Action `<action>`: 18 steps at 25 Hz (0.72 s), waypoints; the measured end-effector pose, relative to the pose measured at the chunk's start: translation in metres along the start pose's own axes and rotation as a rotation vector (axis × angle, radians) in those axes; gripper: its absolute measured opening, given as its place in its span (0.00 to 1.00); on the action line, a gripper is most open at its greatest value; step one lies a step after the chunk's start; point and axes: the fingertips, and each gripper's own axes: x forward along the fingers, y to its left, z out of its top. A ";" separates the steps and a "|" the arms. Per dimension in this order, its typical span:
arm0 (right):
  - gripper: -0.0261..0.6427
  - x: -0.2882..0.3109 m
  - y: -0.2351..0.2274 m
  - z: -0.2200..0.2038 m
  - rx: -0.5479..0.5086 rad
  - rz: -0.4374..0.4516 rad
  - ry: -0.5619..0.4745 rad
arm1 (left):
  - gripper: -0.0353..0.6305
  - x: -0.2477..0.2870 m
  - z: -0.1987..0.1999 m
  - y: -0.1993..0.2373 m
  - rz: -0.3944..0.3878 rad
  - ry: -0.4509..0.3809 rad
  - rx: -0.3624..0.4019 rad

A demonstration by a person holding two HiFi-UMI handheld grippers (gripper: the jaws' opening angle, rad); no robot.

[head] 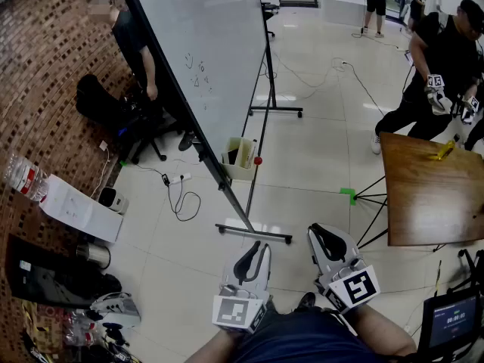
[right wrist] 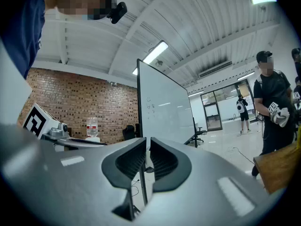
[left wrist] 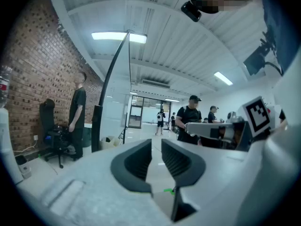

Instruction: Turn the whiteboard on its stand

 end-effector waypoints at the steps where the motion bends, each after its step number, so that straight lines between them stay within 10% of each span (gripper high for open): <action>1: 0.09 -0.002 -0.001 -0.004 -0.002 -0.001 0.017 | 0.15 0.000 0.001 0.000 0.007 -0.002 0.004; 18: 0.16 0.037 -0.065 -0.024 0.007 0.001 0.041 | 0.26 0.029 0.051 0.094 0.277 -0.102 0.065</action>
